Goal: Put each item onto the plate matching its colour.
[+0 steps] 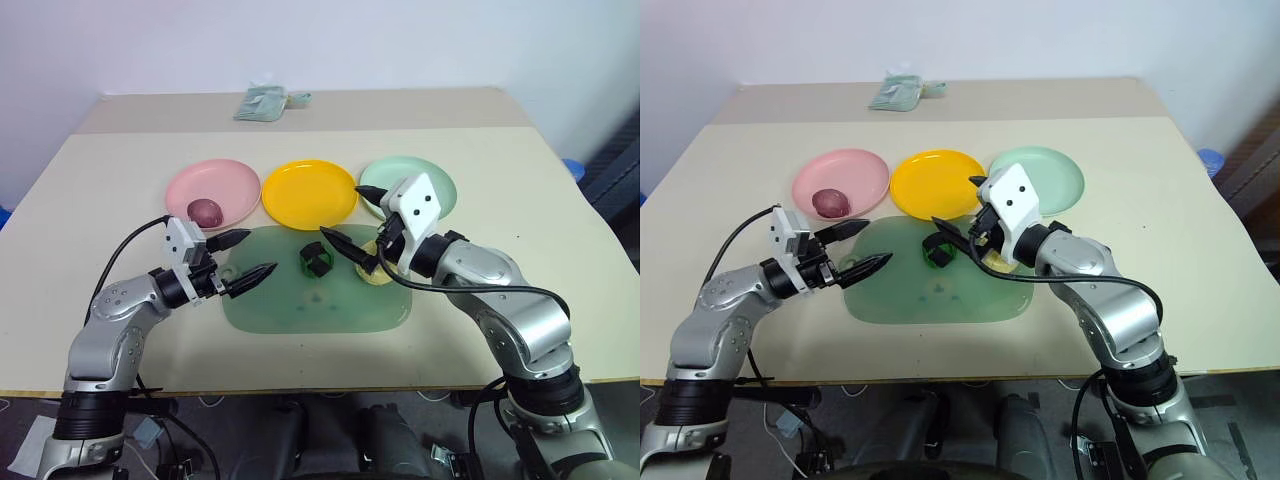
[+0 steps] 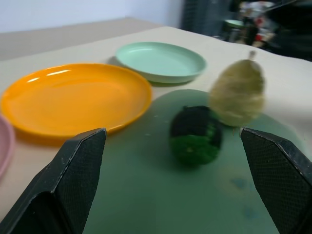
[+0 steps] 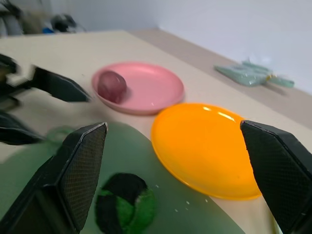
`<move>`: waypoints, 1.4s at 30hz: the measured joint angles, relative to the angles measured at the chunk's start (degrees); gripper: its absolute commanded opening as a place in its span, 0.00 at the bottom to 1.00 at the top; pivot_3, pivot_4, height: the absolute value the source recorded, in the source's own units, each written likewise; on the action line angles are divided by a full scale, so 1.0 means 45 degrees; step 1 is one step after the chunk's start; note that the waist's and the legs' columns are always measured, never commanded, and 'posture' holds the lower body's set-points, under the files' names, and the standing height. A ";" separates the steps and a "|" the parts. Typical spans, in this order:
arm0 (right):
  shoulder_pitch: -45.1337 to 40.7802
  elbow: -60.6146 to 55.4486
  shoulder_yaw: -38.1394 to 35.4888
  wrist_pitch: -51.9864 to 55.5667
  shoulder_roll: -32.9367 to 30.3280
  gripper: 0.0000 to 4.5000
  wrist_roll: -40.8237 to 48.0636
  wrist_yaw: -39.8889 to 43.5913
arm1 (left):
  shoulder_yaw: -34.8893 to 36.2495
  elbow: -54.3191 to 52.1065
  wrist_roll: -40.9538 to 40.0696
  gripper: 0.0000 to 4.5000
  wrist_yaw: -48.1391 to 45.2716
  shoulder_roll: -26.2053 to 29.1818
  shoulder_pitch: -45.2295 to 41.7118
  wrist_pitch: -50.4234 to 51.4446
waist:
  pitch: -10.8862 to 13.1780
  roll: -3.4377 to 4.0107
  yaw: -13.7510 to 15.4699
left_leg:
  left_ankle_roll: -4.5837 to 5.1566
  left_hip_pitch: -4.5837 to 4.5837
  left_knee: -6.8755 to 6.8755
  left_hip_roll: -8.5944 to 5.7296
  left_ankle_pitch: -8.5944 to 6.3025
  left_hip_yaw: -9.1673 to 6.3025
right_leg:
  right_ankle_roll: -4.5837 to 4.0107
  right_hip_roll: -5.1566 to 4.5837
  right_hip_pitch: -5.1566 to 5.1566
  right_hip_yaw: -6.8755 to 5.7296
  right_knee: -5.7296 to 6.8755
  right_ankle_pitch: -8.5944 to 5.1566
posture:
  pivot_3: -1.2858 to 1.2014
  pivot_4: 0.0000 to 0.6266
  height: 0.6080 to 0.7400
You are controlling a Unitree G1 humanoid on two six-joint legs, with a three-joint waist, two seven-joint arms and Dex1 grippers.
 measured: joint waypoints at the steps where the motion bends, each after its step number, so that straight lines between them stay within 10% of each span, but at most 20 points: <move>1: -0.0115 0.0325 0.0165 0.0006 0.0056 1.00 -0.0103 0.0051 | -0.0005 -0.0047 0.0000 1.00 -0.0263 0.0156 0.0166 -0.0145 | 0.0000 0.0000 -0.0042 | 0.0000 0.0000 -0.0002 0.0000 0.0000 0.0000 | -0.0001 0.0001 -0.0003 0.0000 0.0001 0.0000 | 0.52 0.24 1.00; 42: -0.5811 0.6554 0.5811 -0.2270 -0.0199 1.00 -0.5699 0.6896 | -0.0536 -0.2520 0.1162 1.00 0.0103 0.1262 0.3706 -0.1674 | 0.0010 0.0015 -0.0287 | -0.0002 0.0000 -0.0025 0.0002 -0.0003 -0.0002 | -0.0004 0.0000 -0.0036 -0.0003 -0.0010 -0.0002 | 0.52 0.24 1.00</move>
